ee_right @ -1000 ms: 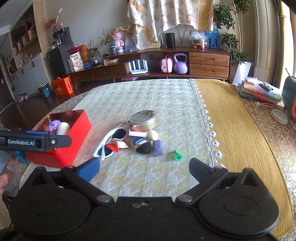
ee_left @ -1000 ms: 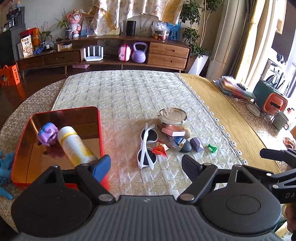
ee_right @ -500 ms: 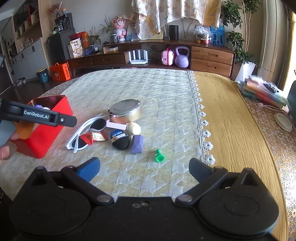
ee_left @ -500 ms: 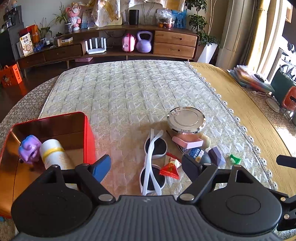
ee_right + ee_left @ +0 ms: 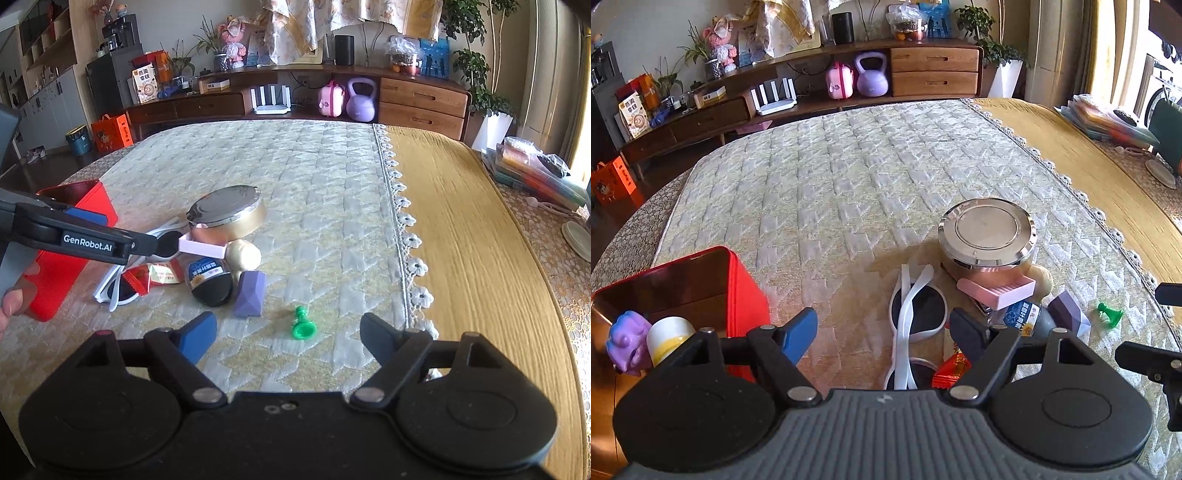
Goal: Organize rigid objects
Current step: 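Grasp the white sunglasses with the left tool while the right tool grasps the green pushpin, then place the sunglasses and green pushpin into the red tin box and release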
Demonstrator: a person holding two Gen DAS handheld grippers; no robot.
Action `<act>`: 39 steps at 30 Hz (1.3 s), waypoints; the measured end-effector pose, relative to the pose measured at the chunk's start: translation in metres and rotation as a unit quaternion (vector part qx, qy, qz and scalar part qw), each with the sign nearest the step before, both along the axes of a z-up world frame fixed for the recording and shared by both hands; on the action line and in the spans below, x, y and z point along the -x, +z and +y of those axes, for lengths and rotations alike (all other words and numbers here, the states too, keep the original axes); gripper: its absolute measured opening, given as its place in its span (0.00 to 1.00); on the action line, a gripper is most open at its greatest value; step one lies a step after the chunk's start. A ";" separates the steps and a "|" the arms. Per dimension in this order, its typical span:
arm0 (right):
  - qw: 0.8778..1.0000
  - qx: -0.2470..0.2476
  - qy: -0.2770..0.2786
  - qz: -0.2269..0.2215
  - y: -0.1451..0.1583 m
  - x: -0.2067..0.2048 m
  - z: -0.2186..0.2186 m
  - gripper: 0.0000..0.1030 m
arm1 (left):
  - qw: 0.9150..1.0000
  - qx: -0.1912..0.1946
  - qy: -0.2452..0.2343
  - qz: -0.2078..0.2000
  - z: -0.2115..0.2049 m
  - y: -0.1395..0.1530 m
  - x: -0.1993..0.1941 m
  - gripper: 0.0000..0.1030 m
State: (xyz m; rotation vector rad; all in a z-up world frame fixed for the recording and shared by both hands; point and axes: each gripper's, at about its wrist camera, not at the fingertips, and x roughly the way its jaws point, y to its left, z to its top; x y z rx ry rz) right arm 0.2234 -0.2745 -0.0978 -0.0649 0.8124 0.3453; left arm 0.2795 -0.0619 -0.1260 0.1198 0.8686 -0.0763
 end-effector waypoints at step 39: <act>0.999 0.033 -0.022 -0.013 -0.002 0.003 0.008 0.14 | 0.999 0.049 -0.001 0.009 0.011 -0.001 0.012 0.06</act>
